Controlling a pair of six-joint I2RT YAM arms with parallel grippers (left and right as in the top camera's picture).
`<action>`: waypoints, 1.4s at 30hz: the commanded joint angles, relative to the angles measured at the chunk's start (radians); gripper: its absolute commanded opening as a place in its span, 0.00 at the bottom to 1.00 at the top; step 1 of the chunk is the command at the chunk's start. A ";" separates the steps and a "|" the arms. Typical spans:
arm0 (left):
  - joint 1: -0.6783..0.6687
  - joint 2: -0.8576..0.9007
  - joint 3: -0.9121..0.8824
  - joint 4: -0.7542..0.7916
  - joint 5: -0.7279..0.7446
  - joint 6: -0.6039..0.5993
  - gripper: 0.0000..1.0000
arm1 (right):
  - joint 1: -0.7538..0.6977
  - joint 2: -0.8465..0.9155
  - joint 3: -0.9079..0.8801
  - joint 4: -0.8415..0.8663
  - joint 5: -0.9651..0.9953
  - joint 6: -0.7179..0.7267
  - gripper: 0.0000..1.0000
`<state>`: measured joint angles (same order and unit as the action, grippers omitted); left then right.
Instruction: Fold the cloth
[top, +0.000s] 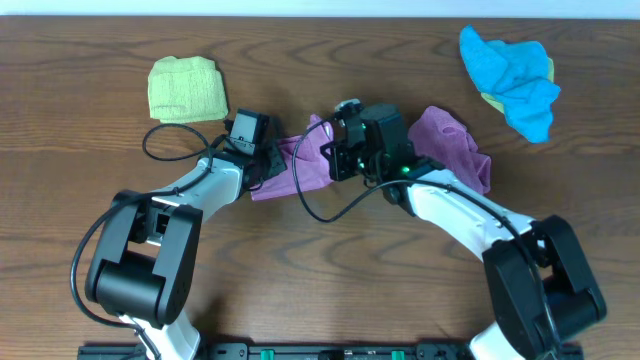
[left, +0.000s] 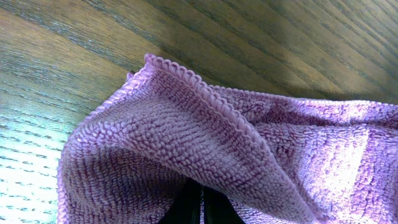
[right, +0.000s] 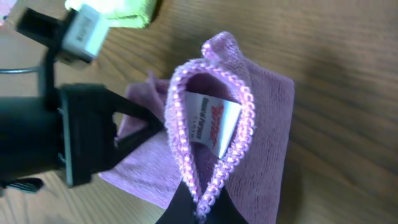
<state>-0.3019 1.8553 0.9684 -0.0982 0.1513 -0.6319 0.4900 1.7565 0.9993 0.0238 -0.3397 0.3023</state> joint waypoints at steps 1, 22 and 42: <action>0.001 -0.011 -0.001 -0.025 0.022 0.009 0.05 | 0.009 -0.012 0.049 -0.011 0.018 -0.015 0.01; 0.047 -0.175 0.003 -0.141 -0.063 0.048 0.06 | 0.068 -0.012 0.129 -0.069 0.019 -0.020 0.01; 0.213 -0.285 0.003 -0.269 -0.111 0.146 0.06 | 0.132 -0.002 0.166 -0.064 0.093 -0.031 0.02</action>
<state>-0.0917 1.5822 0.9684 -0.3611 0.0666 -0.5098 0.6071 1.7565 1.1400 -0.0418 -0.2741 0.2932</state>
